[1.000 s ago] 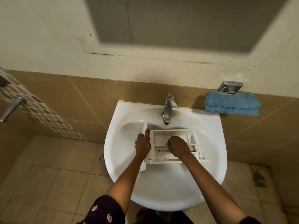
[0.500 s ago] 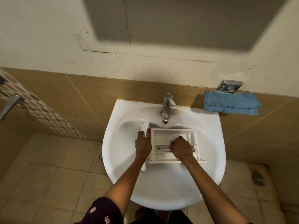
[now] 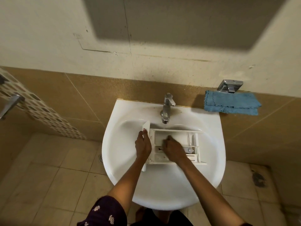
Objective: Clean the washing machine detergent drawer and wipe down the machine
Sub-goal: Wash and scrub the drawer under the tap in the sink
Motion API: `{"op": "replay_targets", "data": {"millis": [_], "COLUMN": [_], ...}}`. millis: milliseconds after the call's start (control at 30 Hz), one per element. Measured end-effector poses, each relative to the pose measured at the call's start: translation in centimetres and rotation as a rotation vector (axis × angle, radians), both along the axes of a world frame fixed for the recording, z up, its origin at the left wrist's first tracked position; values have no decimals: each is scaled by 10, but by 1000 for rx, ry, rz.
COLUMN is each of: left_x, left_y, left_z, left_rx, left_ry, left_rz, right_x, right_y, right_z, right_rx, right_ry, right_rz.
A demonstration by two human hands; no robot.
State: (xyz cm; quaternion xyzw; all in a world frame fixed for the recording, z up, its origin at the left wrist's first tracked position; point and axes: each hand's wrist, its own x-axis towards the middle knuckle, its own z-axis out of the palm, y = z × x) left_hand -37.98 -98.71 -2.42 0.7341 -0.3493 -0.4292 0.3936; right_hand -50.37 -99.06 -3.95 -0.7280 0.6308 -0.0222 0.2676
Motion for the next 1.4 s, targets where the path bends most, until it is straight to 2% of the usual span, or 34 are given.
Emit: {"op": "replay_targets", "data": {"millis": [67,167,200,300,367,400,500,533,633,767,933,1000,1100,1167,1233,1300,1400], "left_x": [-1,0,0,0,0,0,-1,-1,-1,-1,-1,-1,-1,-1,-1,-1,-1], "left_y": [0,-1,-1,0,-1,-1,-2,-2,-2,-1,-3,-3,-3,-3,-2,-2,-3], "left_z": [-1,-4,-4,-2,-2,-2,-3,-4,-5,-3,-3,-2,-1,-1,0,1,0], "left_rx": [0,12,16,29,32,35,40,43,41,31,51,57,47,50,56,53,48], "left_ry": [-6,-11,-13,-18,-22,-26,-42,-47,-59,-60,-70,-73,-78,-78,-82,-80,-76], "left_rz": [10,13,11,13,11,10,13,15,19,13,13,15,17,19,15,12,26], "right_x": [14,3,-4,-20,-23,-23,-15,-13,-11,-4,5,8,20,26,25,24,29], "right_y": [10,10,9,0,-12,-19,-39,-42,-48,-50,-56,-52,-38,-38,-44,-45,-31], "right_z": [-1,-3,-3,6,16,21,36,39,45,55,57,59,68,66,57,49,36], "right_rx": [-26,-45,-44,13,78,113,383,470,653,737,805,808,842,744,540,426,221], "right_ry": [-103,-80,-33,114,35,-135,-1011,-1219,-1558,-1736,-1770,-1626,-1258,-1153,-1079,-966,-607], "right_rz": [132,103,61,-245,-392,-472,-845,-949,-1095,-1123,-1164,-1090,-790,-688,-704,-663,-377]}}
